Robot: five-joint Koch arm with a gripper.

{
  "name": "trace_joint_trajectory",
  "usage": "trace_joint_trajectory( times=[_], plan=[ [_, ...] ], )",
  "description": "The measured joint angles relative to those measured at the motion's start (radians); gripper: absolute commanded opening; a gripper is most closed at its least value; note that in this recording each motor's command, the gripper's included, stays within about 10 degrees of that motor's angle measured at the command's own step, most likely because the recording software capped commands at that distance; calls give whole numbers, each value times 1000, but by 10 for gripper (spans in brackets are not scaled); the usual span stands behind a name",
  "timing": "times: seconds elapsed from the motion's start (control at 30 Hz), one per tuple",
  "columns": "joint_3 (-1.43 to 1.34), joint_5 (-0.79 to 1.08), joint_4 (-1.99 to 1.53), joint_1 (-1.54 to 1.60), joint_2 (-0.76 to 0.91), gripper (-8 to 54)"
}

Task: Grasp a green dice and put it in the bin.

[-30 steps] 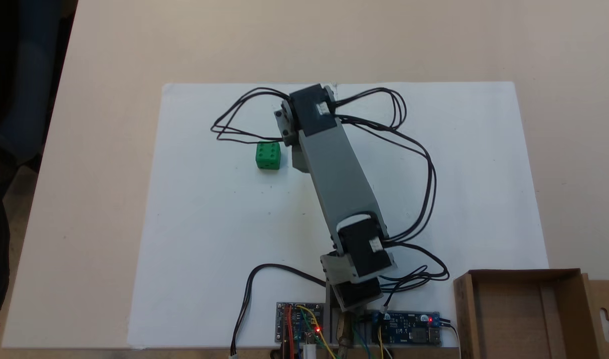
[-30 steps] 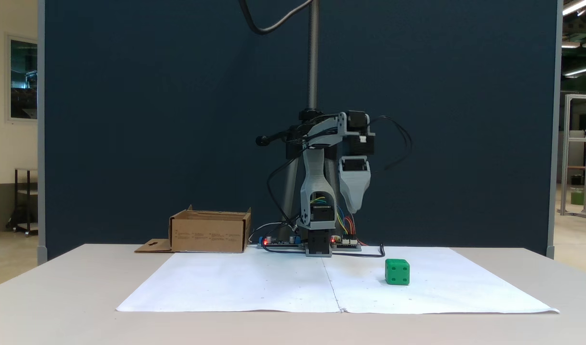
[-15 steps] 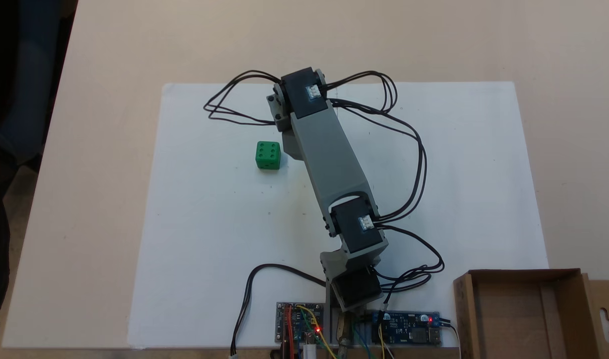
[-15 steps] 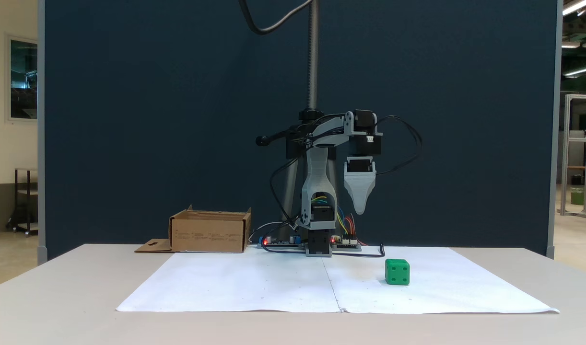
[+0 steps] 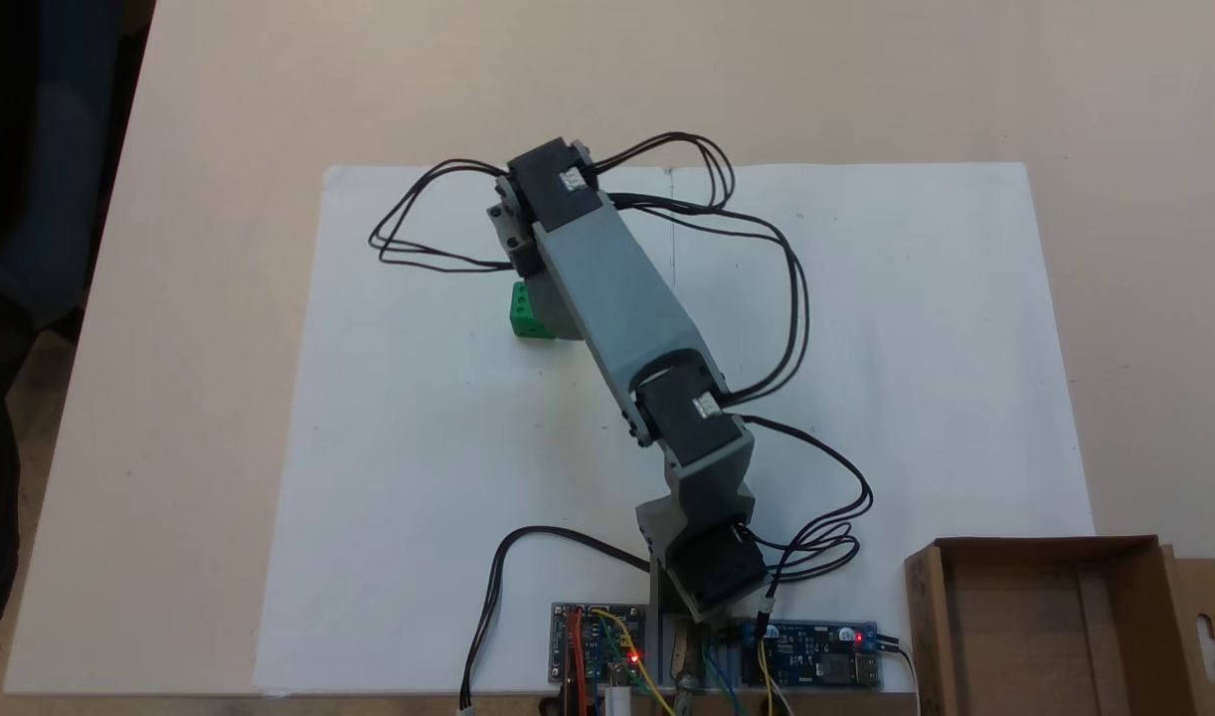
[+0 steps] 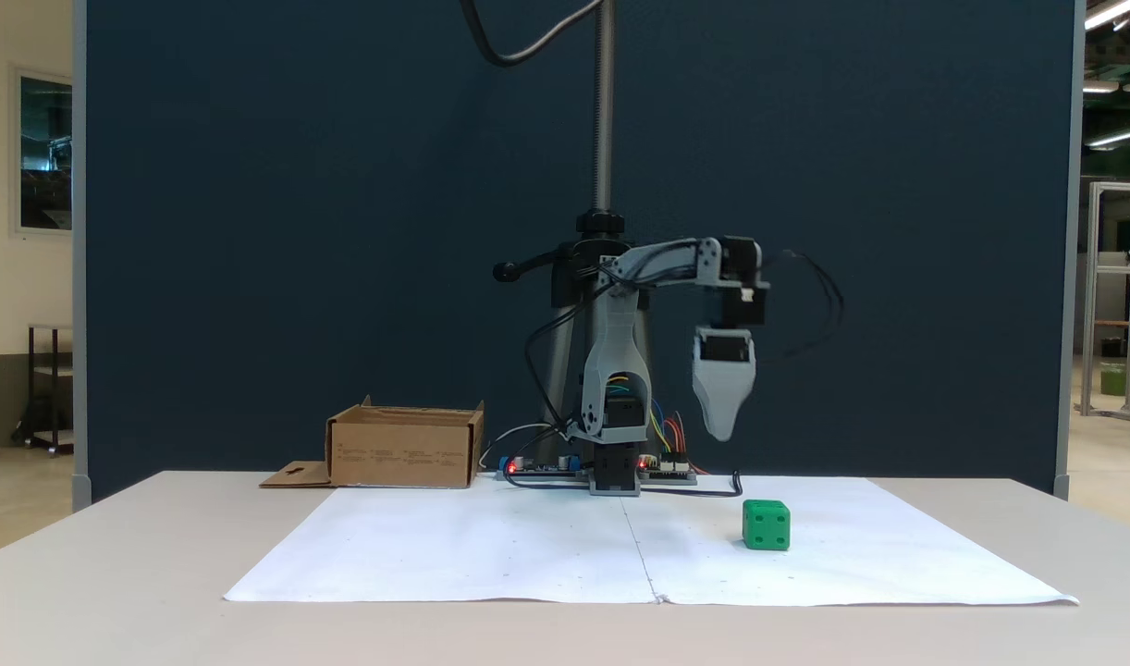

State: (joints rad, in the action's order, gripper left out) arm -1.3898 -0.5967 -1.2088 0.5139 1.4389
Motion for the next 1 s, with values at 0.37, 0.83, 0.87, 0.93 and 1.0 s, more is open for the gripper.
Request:
trace_joint_trajectory(
  times=[0.37, 0.83, 0.87, 0.93, 1.0],
  plan=[
    [0, -2, 49, 18, -109, 443],
    [0, -107, 124, 43, -133, 415],
    [0, -114, 132, 52, -137, 416],
    [0, -124, 152, 64, -140, 417],
    [0, -126, 170, 74, -153, 417]
  ],
)
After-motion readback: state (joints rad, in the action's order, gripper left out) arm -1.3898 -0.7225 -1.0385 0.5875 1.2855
